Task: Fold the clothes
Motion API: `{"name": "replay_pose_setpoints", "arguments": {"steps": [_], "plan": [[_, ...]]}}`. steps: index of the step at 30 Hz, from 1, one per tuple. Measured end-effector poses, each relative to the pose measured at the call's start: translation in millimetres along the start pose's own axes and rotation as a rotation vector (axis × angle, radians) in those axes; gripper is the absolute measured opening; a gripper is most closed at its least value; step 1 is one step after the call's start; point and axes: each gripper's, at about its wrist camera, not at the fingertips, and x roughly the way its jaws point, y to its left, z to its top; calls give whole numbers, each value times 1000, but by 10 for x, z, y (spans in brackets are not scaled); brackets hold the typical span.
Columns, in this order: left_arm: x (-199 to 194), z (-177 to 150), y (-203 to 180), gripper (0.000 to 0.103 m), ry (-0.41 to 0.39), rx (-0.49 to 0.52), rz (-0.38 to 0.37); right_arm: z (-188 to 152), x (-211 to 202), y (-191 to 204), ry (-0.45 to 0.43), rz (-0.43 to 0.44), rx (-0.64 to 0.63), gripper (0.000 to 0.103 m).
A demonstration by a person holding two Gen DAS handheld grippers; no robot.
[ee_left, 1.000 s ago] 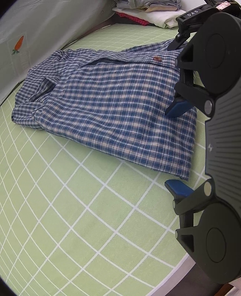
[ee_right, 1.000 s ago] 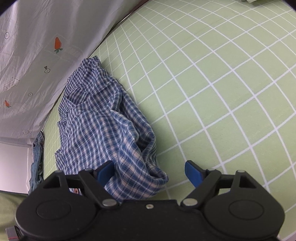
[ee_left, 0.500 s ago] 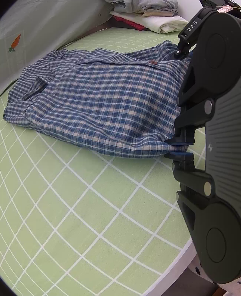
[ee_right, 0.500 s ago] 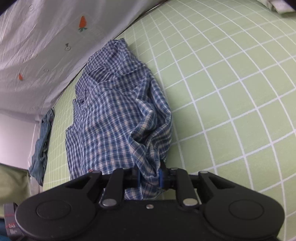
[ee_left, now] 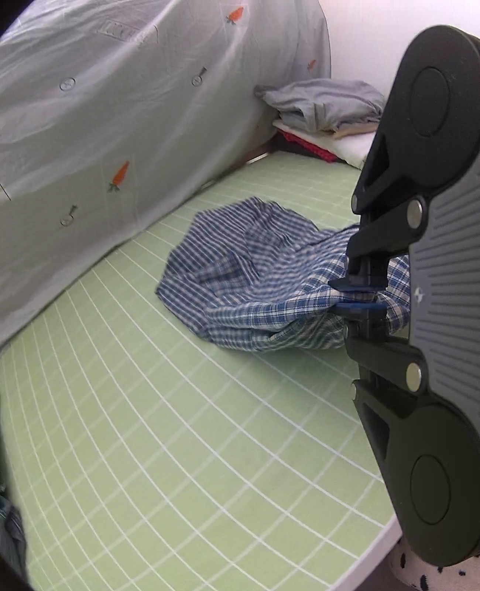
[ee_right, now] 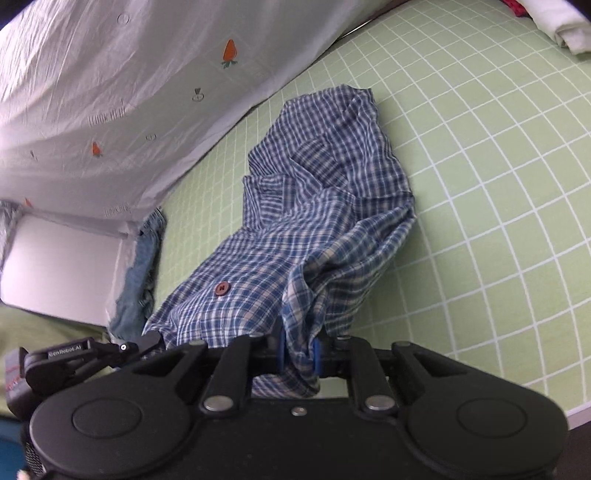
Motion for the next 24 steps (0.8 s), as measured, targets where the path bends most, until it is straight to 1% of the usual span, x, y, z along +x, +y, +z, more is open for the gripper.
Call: {"name": "replay_pose_setpoints", "arguments": {"steps": [5,10,12,15,16,17,18,19,20,21,22,23,24], "plan": [[79,289,-235,5,-21,-13,-70,269,-42,52,-33,93,124,14],[238,560,-474,5,-26,2,-115,645,21,58,-60,139,184,14],[337,676,-566,5,-22,7,-122,864,92,44,-66,149,204,14],[604,924,-709,5,-19,6,-136,1259,222,49,-78,136,200,15],[714,1024,-771,7,-25,11,-138,1400,270,58,-85,124,190,18],[822,1131,-842,11,-47,30,-119,1528,326,118,-127,68,133,20],[929,1239,-915,16,-74,53,-94,1655,382,177,-169,12,76,26],[1036,1348,-989,33,-101,77,-69,1783,438,237,-210,-44,19,43],[1143,1456,-1062,55,-129,100,-45,1910,494,296,-251,-100,-38,53],[1237,1542,-1129,66,-162,144,-8,2038,549,356,-293,-156,-95,76],[1327,1622,-1195,77,-198,194,31,2166,605,415,-333,-212,-153,94],[1418,1673,-1227,77,-212,244,59,2287,661,473,-374,-267,-210,96],[1510,1715,-1250,78,-220,295,84,2316,714,501,-412,-303,-265,96]]}}
